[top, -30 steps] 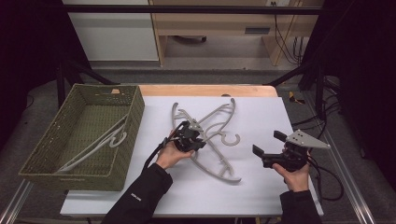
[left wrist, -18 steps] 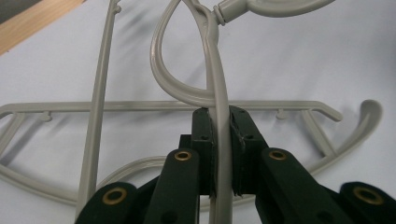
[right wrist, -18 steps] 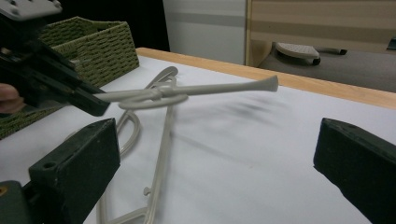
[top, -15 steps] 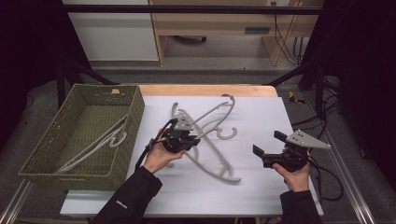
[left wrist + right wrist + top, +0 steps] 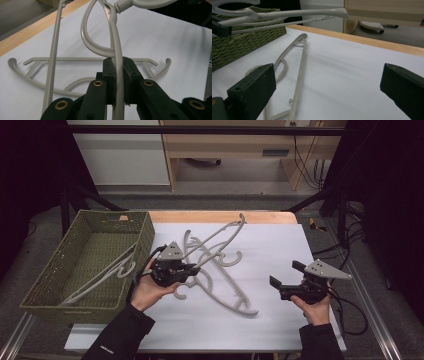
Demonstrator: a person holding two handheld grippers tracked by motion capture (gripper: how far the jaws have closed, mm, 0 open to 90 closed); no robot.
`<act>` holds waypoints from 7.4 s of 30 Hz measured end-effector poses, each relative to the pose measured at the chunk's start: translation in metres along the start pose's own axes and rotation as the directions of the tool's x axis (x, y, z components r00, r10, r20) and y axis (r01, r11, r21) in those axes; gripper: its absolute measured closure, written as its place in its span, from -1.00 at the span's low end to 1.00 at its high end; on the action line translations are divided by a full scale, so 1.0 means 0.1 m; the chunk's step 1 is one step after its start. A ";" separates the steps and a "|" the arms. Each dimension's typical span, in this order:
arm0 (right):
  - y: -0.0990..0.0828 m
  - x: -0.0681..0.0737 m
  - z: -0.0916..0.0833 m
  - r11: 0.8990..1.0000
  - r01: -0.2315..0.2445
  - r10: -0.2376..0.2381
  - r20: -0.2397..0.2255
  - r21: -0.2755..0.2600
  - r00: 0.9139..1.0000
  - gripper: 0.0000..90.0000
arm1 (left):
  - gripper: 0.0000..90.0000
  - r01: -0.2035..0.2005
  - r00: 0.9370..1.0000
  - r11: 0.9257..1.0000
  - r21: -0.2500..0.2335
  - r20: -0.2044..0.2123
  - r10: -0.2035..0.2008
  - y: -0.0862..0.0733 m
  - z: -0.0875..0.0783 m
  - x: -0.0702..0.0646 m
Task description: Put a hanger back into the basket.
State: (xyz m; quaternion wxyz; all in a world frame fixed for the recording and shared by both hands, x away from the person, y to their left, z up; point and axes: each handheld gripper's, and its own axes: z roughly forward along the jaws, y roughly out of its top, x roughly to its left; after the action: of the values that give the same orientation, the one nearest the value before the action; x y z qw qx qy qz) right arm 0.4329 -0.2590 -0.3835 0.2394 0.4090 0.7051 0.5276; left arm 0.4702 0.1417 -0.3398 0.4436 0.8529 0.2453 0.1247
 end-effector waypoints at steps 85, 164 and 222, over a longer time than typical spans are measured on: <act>-0.02 0.03 0.06 1.000 0.005 -0.006 0.004 0.018 1.000 -0.99 | 0.81 0.183 0.965 0.982 -0.039 -0.185 -0.187 -1.22 -1.94 1.32; -0.01 0.15 0.14 1.000 0.012 -0.011 -0.037 0.025 0.999 -0.99 | -0.69 0.146 0.941 0.957 -0.250 -0.263 -0.213 -0.96 -1.30 0.53; -0.43 1.02 1.20 0.850 0.259 -0.145 -0.269 0.459 0.952 0.13 | -0.78 0.106 0.979 0.986 -0.126 -0.159 -0.125 -1.03 -0.34 -0.03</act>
State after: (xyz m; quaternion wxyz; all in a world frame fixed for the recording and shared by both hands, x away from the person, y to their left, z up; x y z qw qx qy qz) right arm 0.4545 -0.1132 -0.4539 0.1016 0.3170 0.8769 0.3467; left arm 0.4211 0.2140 -0.4047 0.4772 0.7963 0.3230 0.1839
